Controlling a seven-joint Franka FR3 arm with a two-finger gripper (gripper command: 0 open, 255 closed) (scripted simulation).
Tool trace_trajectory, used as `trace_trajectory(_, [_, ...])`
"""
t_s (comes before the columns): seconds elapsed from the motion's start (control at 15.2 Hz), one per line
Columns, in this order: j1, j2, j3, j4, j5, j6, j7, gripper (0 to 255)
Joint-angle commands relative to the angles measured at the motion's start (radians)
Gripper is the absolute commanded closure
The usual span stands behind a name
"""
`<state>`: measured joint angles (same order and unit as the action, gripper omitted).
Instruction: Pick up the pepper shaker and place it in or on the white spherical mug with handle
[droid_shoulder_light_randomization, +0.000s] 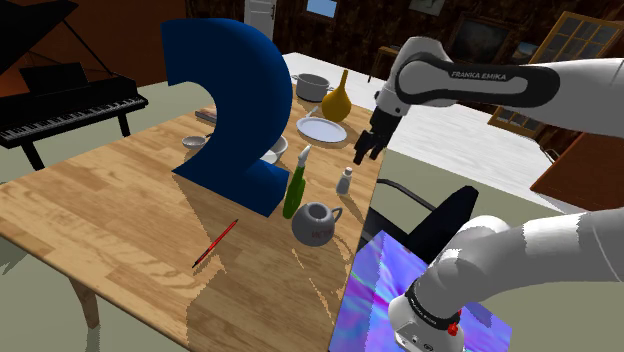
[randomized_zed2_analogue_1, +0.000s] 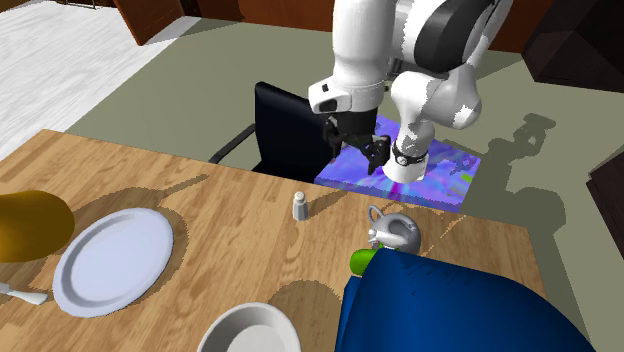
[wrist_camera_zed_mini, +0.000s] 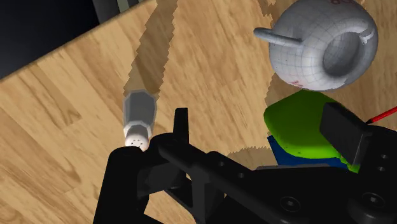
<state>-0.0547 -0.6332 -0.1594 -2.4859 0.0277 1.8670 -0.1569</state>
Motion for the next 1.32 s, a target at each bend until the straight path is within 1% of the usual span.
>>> trace_trajectory(0.0, [-0.005,0.057,-0.021,-0.014,-0.015,0.082,-0.033,0])
trace_trajectory(0.33, [-0.017,0.199,-0.077,-0.019,-0.039,0.251,-0.114,0])
trace_trajectory(0.66, [-0.020,0.367,-0.134,0.014,-0.034,0.409,-0.204,0])
trace_trajectory(0.73, [-0.020,0.391,-0.141,0.021,-0.030,0.429,-0.217,0])
trace_trajectory(1.25, [-0.009,0.467,-0.149,-0.018,0.001,0.541,-0.240,0])
